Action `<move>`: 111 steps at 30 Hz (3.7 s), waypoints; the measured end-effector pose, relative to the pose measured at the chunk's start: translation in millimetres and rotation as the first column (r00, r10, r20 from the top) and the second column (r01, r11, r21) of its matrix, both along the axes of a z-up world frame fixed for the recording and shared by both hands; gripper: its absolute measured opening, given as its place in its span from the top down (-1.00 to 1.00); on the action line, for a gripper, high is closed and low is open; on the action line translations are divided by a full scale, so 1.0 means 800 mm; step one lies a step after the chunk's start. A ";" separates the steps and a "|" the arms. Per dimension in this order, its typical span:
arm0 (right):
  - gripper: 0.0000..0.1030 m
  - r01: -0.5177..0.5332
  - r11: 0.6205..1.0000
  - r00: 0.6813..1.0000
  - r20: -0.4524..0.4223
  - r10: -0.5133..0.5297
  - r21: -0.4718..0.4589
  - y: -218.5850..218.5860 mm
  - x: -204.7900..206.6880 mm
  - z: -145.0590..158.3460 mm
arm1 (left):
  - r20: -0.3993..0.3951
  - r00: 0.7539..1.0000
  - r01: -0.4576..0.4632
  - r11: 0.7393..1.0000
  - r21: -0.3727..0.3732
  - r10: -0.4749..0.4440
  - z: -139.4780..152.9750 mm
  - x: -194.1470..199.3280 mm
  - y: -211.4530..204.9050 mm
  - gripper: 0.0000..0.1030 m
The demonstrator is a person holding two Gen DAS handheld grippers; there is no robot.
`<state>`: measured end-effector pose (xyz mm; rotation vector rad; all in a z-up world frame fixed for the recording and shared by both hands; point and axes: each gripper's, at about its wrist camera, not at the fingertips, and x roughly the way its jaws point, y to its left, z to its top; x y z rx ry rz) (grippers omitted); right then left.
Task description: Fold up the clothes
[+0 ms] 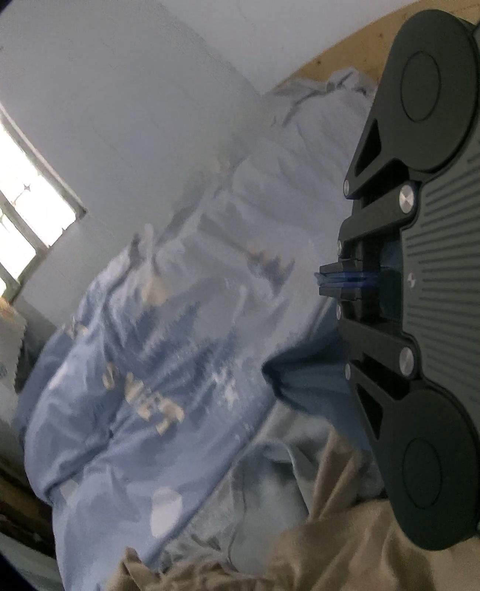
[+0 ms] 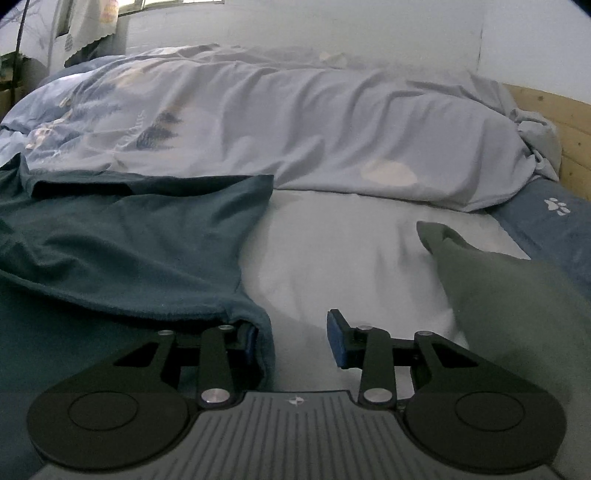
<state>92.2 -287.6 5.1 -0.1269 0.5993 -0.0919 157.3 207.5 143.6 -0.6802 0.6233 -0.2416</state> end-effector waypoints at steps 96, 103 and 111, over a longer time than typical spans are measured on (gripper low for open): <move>-0.26 -0.558 0.805 0.818 0.297 0.492 0.202 0.290 -0.425 0.193 | 0.096 0.935 -0.308 0.915 -0.261 0.342 -0.102 -0.395 0.155 -0.39; -0.25 -0.483 0.858 0.865 0.244 0.438 0.172 0.281 -0.453 0.099 | -0.024 0.963 -0.270 0.948 -0.168 0.270 -0.126 -0.461 0.116 -0.39; -0.26 -0.512 0.842 0.842 0.292 0.453 0.170 0.276 -0.474 0.098 | -0.148 0.884 -0.467 0.851 -0.240 0.444 -0.162 -0.483 0.134 -0.39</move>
